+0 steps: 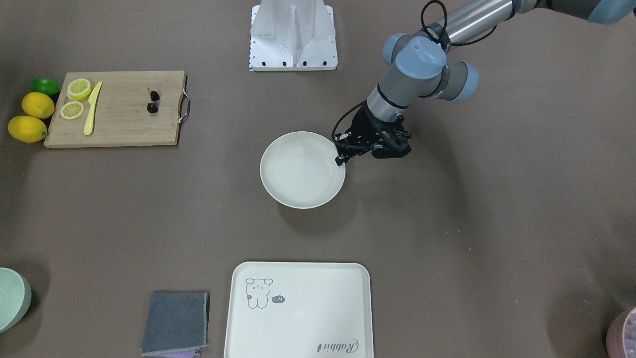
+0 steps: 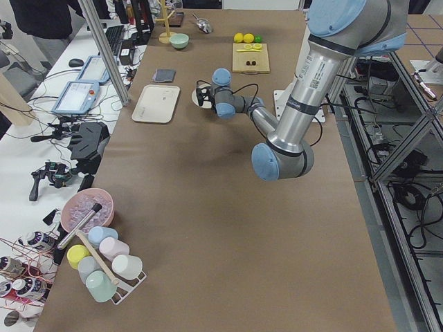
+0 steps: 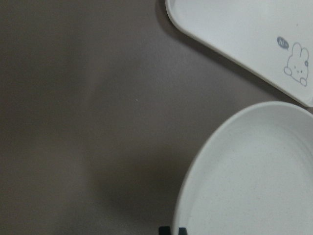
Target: Place red cherry on plate
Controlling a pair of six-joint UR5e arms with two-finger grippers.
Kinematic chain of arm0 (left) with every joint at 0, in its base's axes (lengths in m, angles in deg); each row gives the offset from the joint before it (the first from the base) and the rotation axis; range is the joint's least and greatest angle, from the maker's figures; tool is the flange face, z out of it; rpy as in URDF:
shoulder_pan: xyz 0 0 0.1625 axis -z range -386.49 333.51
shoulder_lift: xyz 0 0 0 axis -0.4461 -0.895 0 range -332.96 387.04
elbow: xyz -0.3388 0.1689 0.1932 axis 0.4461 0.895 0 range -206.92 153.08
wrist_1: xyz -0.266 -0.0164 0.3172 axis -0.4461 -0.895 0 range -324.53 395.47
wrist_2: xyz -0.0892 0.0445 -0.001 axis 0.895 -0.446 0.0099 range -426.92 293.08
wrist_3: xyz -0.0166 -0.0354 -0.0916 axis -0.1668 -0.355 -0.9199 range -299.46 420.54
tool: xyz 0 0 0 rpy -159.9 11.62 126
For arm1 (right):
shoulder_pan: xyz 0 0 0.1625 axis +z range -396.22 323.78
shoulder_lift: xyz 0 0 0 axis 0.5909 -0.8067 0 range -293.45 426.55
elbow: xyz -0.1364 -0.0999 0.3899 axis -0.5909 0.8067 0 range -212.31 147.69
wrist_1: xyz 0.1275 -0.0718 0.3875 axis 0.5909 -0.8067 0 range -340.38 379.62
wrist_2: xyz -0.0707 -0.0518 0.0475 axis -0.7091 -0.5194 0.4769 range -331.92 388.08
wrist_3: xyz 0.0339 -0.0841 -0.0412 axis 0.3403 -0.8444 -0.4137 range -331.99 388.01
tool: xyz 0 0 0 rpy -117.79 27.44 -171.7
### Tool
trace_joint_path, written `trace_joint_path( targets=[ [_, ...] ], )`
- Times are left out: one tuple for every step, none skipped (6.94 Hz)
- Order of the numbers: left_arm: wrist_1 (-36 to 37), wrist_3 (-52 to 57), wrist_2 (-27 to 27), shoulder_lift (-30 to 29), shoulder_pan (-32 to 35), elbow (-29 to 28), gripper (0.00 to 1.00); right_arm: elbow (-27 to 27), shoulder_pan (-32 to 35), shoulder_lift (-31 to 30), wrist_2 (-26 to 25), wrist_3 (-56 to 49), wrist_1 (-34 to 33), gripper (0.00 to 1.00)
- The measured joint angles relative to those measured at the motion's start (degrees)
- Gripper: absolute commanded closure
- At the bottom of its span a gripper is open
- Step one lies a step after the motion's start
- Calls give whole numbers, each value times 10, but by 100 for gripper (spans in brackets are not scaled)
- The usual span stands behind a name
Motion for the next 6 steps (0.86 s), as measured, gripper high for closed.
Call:
trace_joint_path(
  targets=[
    [0,-1,-24,1,-23,0,100,-35,-17,2,1,62,0,0],
    [0,-2,-35,4,-33,-1,100,-77,-47,3,1,130,0,0],
    [0,-1,-39,5,-39,-1,100,-120,-82,3,2,200,0,0],
    [0,1,-40,7,-40,-1,100,-152,-112,3,2,256,0,0],
    [1,2,-40,8,-41,-1,100,-176,-134,3,2,293,0,0],
    [1,4,-40,8,-41,-1,100,-193,-154,2,1,319,0,0]
  ],
)
